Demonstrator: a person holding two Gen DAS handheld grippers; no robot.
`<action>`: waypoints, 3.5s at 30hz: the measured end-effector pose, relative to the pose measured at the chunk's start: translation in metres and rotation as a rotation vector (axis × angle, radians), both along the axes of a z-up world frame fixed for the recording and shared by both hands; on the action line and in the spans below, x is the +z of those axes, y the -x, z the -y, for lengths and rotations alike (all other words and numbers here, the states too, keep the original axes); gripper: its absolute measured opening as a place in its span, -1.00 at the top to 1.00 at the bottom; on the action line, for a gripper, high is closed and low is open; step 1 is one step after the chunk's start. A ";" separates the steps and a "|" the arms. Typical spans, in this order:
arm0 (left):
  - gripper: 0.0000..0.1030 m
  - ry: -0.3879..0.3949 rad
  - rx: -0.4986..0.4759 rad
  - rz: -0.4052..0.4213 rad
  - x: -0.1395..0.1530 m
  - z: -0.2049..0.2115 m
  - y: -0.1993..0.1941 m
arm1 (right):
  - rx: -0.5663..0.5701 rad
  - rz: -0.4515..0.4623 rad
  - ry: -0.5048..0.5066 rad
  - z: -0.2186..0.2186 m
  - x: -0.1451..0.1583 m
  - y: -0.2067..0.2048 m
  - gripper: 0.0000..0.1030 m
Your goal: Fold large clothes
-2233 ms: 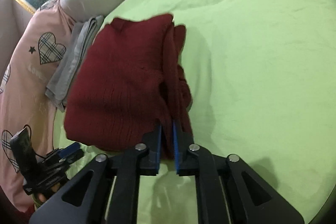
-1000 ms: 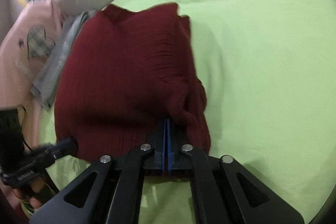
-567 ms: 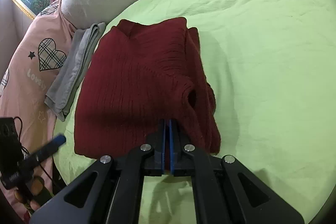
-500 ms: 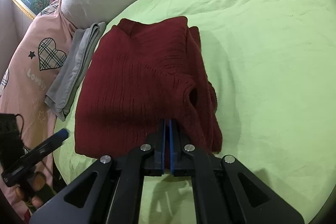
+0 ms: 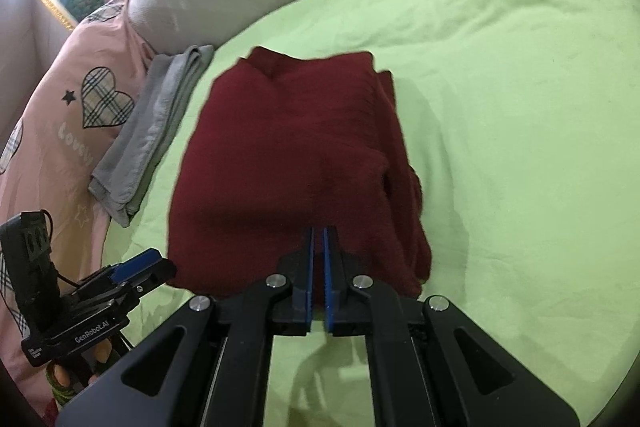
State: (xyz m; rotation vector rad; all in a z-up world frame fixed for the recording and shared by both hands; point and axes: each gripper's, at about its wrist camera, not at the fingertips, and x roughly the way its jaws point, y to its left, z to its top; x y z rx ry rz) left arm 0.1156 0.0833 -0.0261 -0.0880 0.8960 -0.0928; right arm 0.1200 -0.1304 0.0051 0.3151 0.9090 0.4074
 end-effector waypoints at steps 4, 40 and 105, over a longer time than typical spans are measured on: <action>-0.03 0.000 0.017 0.038 0.015 -0.002 0.019 | 0.013 0.026 -0.005 -0.005 0.011 0.011 0.65; -0.67 -0.057 0.116 -0.006 0.015 -0.040 -0.040 | -0.017 -0.028 0.010 -0.003 0.008 -0.113 -0.08; -0.81 -0.133 0.140 -0.058 -0.034 -0.008 -0.046 | 0.026 0.013 0.050 -0.008 -0.024 -0.051 0.14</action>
